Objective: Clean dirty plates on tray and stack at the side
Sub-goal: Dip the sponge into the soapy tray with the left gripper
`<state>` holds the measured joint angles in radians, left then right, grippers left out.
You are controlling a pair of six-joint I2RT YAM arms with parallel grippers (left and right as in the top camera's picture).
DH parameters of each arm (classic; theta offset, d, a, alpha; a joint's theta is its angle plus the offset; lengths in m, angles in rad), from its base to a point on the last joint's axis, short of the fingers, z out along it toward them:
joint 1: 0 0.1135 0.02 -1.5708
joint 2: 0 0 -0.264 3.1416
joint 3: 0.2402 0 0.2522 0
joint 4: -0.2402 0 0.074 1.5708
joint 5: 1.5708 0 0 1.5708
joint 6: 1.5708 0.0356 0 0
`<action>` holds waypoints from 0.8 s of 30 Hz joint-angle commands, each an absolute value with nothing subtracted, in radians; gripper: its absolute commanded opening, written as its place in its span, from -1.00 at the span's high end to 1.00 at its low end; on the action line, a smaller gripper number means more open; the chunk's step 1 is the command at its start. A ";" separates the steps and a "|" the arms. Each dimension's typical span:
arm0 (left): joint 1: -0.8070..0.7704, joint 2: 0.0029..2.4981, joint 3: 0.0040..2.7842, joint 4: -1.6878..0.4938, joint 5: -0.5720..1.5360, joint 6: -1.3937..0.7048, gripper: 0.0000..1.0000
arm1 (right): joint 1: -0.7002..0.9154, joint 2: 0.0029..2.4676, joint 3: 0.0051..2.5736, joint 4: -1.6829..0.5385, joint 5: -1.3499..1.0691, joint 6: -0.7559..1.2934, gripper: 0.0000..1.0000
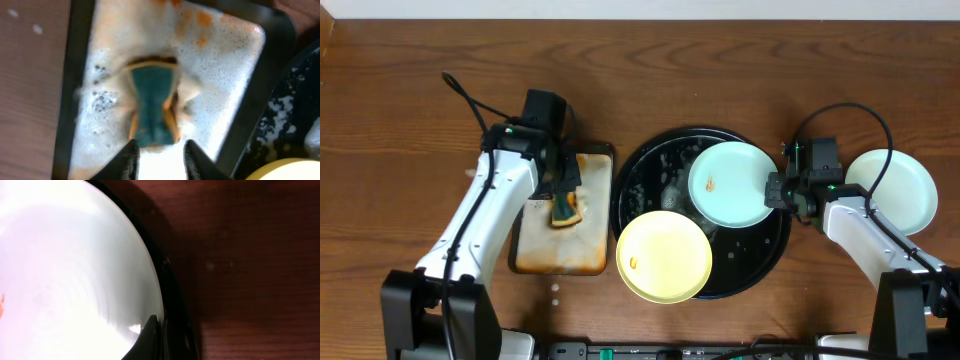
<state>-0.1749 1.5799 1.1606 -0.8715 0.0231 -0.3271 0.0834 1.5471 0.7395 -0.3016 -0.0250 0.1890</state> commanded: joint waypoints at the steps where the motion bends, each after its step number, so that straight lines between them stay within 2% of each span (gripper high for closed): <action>1: -0.175 1.589 1.084 -0.813 0.014 -0.322 0.19 | 0.086 1.543 0.740 -0.301 -0.008 0.149 0.98; 8: -0.175 1.620 0.999 -0.702 0.009 -0.323 0.15 | 0.086 1.543 0.740 -0.303 -0.008 0.149 0.98; 13: -0.175 1.676 0.963 -0.643 -0.154 -0.410 0.16 | 0.086 1.543 0.740 -0.302 -0.008 0.161 0.98; 24: -0.175 1.859 0.959 -0.537 0.027 -0.359 0.84 | 0.086 1.543 0.740 -0.303 -0.008 0.163 0.97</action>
<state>-0.1776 1.7710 0.9825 -0.5461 -0.0422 -0.3782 0.0834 1.5471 0.7395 -0.3016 -0.0246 0.1711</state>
